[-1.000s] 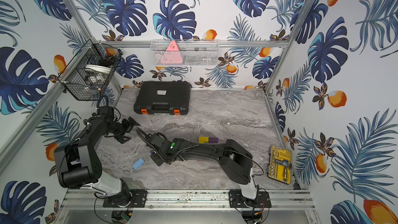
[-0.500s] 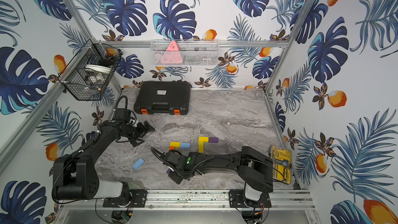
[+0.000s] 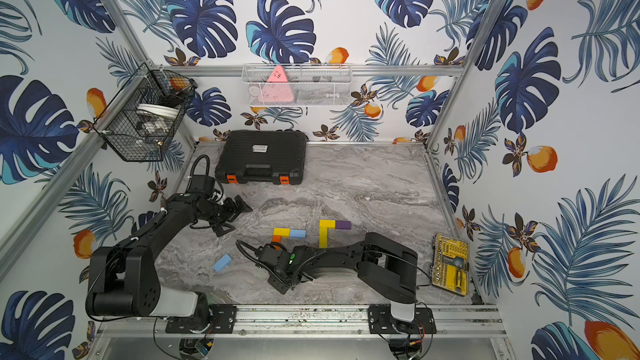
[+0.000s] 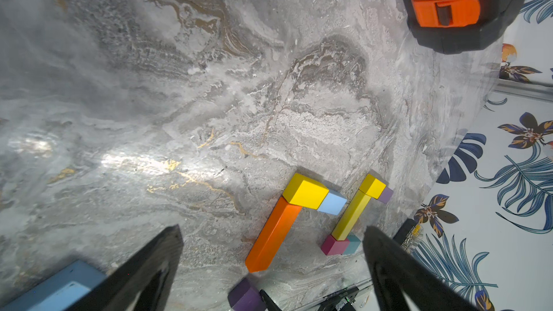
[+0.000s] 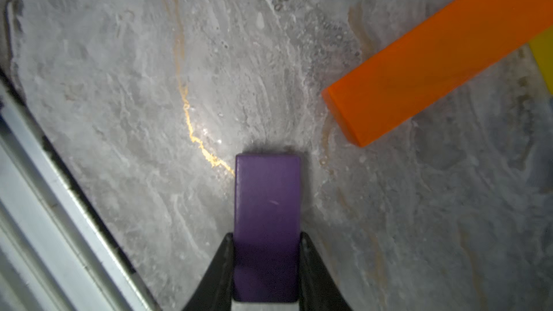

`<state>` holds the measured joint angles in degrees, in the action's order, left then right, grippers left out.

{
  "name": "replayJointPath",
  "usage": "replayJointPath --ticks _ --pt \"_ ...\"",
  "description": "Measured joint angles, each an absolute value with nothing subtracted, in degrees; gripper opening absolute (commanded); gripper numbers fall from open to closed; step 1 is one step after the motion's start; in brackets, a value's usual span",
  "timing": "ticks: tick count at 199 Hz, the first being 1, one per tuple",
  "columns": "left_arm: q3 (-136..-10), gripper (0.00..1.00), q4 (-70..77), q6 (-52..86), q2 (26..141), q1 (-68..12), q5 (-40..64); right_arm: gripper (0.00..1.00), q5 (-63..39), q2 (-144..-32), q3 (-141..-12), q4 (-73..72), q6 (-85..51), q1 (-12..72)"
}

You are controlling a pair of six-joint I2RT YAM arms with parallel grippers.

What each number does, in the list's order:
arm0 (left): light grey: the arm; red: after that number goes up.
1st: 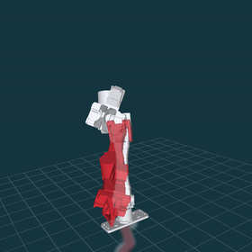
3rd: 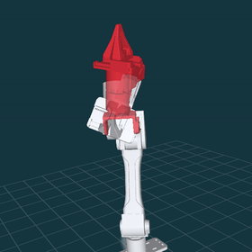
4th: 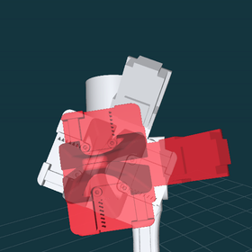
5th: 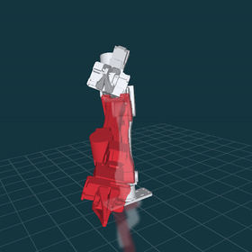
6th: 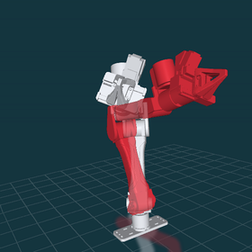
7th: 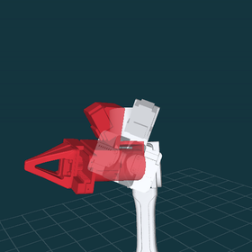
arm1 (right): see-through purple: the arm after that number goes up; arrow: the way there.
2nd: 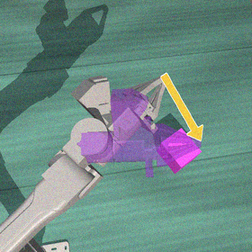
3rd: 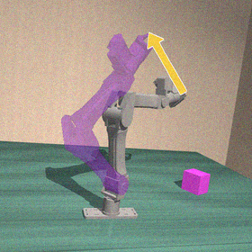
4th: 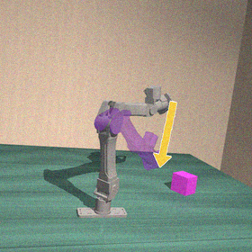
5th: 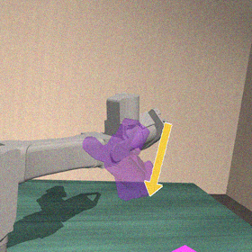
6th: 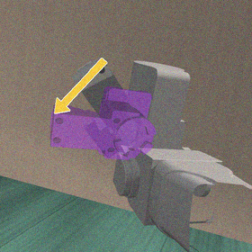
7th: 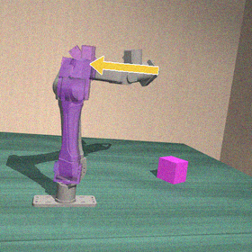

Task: Assemble the letter c with building blocks
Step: Place the building block at the center of the board, then assemble the building block at the center of the board.

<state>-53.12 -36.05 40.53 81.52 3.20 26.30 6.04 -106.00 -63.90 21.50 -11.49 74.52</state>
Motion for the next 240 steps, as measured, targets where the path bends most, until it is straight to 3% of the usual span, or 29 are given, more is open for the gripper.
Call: replayJointPath --ticks 9,18,44,80,136,212,240 --pt "-53.1 0.99 -35.8 40.6 81.6 3.2 26.3 0.61 6.9 -106.3 -63.9 21.3 -11.5 74.5" --pt "-53.1 0.99 -35.6 40.6 81.7 3.2 26.3 0.69 7.6 -106.6 -63.9 21.4 -11.4 74.5" --pt "-53.1 0.99 -35.6 40.6 81.9 3.2 26.3 0.73 9.2 -106.2 -63.1 20.9 -11.2 74.5" --pt "-53.1 0.99 -35.6 40.6 81.9 3.2 26.4 0.71 10.2 -103.8 -60.2 21.2 -11.6 74.5" --pt "-52.4 0.99 -35.2 40.7 81.9 3.2 26.7 0.55 11.5 -102.8 -58.9 21.3 -12.6 74.5" --pt "-51.8 0.99 -35.1 40.7 82.0 3.2 26.7 0.48 13.0 -104.6 -60.9 21.1 -13.0 73.7" --pt "-51.8 0.99 -35.1 40.7 82.1 3.2 26.7 0.51 13.2 -105.1 -61.6 21.1 -13.1 73.5"
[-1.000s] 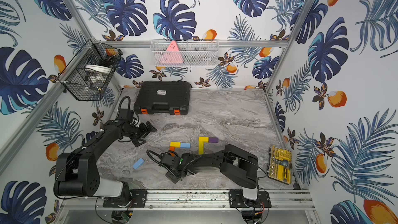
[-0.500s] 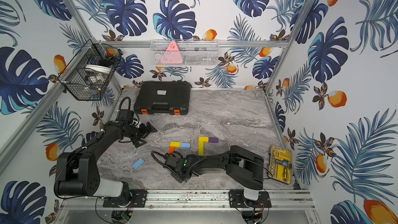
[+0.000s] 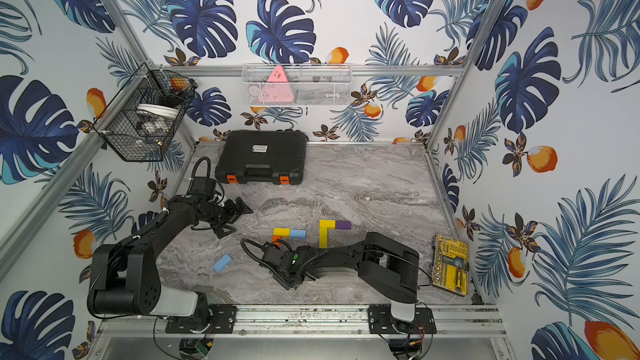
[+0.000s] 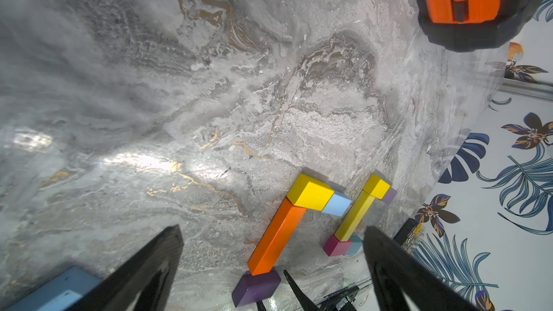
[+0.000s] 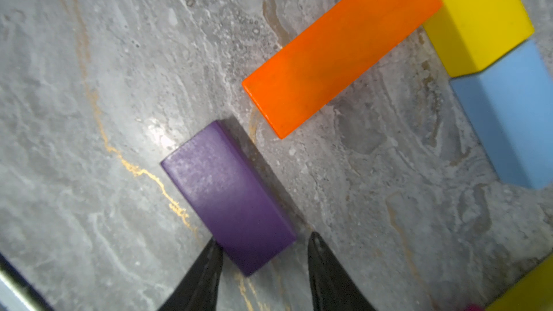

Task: Assemble the letter c with building blocks
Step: Assemble the building block at the center of the board.

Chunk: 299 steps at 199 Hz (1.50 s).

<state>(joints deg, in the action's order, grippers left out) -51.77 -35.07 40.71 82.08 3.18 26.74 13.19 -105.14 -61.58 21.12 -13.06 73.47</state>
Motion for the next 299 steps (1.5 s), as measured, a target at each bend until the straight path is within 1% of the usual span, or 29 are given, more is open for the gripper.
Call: replayJointPath --ticks 15,37,53,97,132,157,214,235,269,299 --pt "-51.8 0.99 -35.0 40.7 82.1 3.2 26.7 0.60 13.4 -105.4 -61.8 21.1 -13.1 73.4" --pt "-51.8 0.99 -35.0 40.7 82.2 3.2 26.7 0.64 13.6 -105.7 -62.2 21.0 -13.5 73.4" --pt "-51.7 0.99 -34.8 40.7 82.3 3.2 26.7 0.63 13.7 -106.0 -62.4 20.8 -13.9 73.4" --pt "-51.7 0.99 -34.5 40.7 82.6 3.2 26.7 0.54 13.6 -106.8 -63.2 20.0 -14.1 73.4" --pt "-51.7 0.99 -34.3 40.7 82.7 3.2 26.7 0.54 13.6 -107.4 -63.7 19.5 -14.1 73.4" --pt "-51.7 0.99 -34.0 40.7 82.9 3.2 26.8 0.58 13.6 -107.6 -63.9 19.3 -14.1 73.2" --pt "-51.7 0.99 -33.7 40.7 83.2 3.2 26.7 0.69 14.1 -107.4 -63.8 19.1 -14.1 72.7" --pt "-52.8 0.99 -35.2 40.7 83.2 3.2 26.1 0.72 14.0 -105.8 -63.4 21.3 -13.9 72.7" --pt "-55.1 0.99 -40.9 39.6 79.4 3.3 20.1 0.77 13.6 -100.9 -64.2 22.7 -14.1 72.7" --pt "-53.3 0.99 -46.3 39.2 73.4 3.7 13.7 0.80 12.2 -98.2 -66.6 22.5 -15.4 72.5"
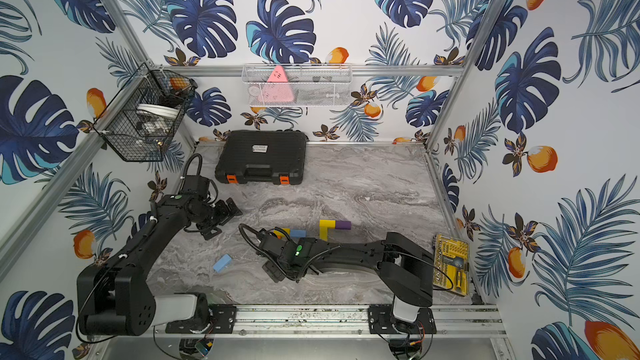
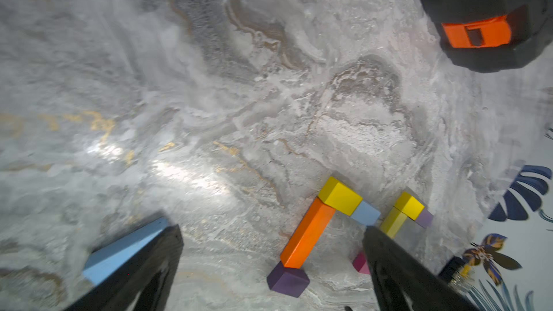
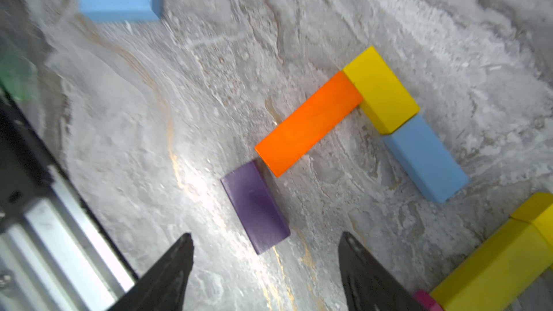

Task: Assemble the letter c with building blocks
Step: Assemble the building block at the center of the board, then adjust the building block at the center of the board.

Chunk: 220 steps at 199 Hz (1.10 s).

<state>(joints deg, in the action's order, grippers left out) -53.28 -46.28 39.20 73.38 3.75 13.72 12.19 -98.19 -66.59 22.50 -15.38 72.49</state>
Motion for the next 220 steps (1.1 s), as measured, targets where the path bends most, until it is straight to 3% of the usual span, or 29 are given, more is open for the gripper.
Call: replayJointPath --ticks 62,150,220 --pt "-43.4 0.99 -53.9 45.2 64.4 4.1 4.9 0.87 7.9 -93.8 -66.6 21.1 -18.6 68.8" --pt "-36.6 0.99 -47.8 49.7 66.1 3.5 7.2 0.87 3.6 -90.5 -63.3 19.7 -20.4 65.6" --pt "-36.4 0.99 -42.4 52.6 69.8 -2.2 8.9 0.87 3.0 -90.3 -62.6 19.9 -22.3 65.3"
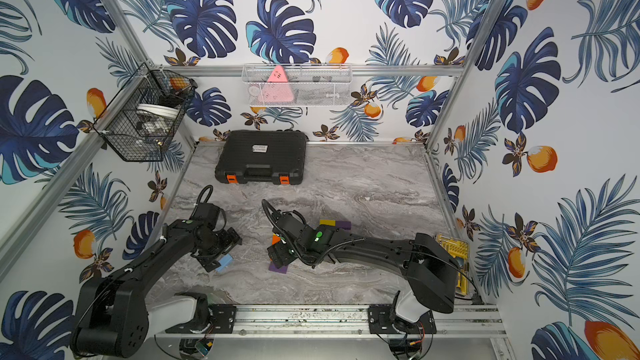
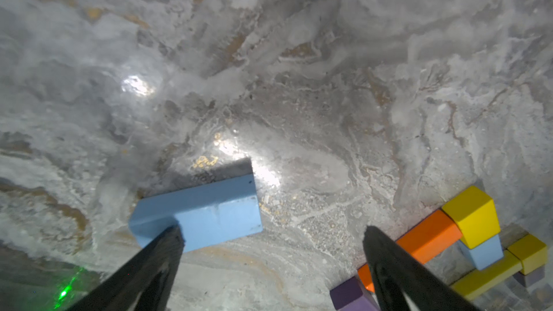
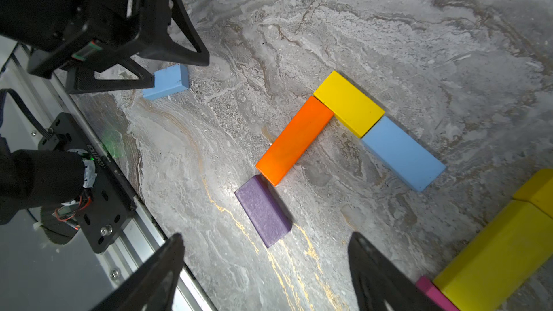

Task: Assemble the letter c with building blocks
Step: Adjust the building block at the center of the board.

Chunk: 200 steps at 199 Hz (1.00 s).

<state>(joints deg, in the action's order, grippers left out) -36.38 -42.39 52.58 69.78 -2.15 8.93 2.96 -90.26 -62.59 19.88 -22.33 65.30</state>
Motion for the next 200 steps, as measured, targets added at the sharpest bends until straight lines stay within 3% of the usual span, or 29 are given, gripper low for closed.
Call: replayJointPath --ticks 48,118,200 --pt "-40.4 0.99 -41.6 54.0 73.3 -6.6 8.9 0.87 2.9 -91.0 -62.8 20.3 -23.5 65.3" --pt "-41.5 0.99 -49.3 52.6 64.4 -6.8 0.4 0.87 2.0 -92.6 -63.3 20.3 -24.0 65.3" --pt "-38.7 0.99 -44.0 49.1 72.3 -6.3 -0.7 0.87 1.6 -91.6 -63.0 20.3 -24.0 65.3"
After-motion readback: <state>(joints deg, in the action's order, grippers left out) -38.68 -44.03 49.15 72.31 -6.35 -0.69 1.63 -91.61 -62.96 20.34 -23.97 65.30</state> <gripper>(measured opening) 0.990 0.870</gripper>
